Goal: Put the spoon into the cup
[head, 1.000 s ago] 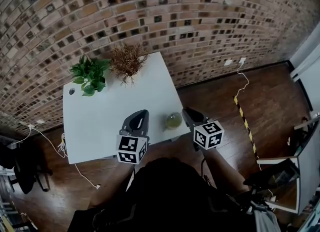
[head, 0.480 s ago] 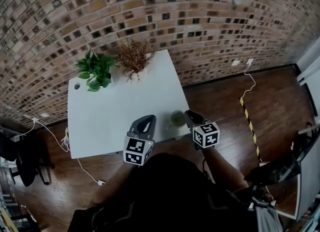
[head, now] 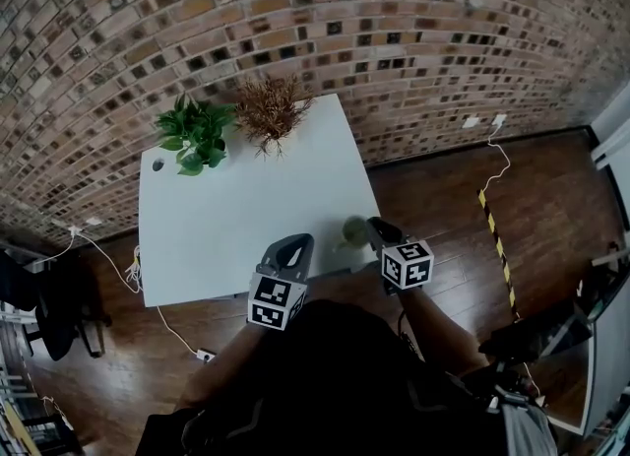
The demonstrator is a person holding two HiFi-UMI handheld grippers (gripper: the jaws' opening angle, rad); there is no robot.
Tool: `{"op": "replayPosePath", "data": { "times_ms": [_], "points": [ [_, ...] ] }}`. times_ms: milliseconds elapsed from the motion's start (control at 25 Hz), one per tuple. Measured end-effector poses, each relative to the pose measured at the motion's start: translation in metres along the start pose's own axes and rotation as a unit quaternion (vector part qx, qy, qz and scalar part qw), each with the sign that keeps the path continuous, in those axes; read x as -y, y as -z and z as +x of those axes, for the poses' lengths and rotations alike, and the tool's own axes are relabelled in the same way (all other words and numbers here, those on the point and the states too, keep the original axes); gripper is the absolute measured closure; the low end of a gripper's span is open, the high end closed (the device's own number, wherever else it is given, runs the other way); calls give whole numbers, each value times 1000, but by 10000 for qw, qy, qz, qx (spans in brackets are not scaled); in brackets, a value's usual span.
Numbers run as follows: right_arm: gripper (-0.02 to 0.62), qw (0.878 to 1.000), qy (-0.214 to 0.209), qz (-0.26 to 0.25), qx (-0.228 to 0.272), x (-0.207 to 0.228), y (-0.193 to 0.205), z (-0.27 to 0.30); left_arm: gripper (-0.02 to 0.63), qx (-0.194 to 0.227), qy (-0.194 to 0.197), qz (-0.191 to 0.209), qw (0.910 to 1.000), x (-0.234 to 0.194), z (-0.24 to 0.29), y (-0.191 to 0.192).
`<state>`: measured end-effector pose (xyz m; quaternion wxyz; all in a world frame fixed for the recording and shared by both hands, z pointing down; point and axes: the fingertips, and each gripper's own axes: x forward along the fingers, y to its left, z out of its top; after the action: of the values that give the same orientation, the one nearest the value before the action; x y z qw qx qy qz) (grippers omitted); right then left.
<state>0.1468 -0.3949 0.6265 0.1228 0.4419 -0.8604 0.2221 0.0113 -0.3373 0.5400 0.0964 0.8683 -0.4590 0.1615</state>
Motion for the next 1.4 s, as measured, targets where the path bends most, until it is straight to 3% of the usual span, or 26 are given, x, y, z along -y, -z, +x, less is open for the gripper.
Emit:
{"op": "replayPosePath", "data": {
  "times_ms": [480,640,920,1200,1400],
  "points": [
    [529,9997,227,-83,-64,6,2,1,612,-18,-105,-63,9999,-6,-9,9],
    [436,9993,283,-191,-142,5,2,1,612,-9,-66,-60,10000,-5,-11,9],
    [390,9974,676,-230,99,16,-13,-21,612,76,15,-161,9998,-6,-11,8],
    [398,9938,817,-60,753,4,-54,-66,612,283,234,-296,9989,0,-18,-8],
    [488,9889,734,-288,1260,-20,-98,-105,612,602,233,-153,9978,-5,-31,-35]
  ]
}}
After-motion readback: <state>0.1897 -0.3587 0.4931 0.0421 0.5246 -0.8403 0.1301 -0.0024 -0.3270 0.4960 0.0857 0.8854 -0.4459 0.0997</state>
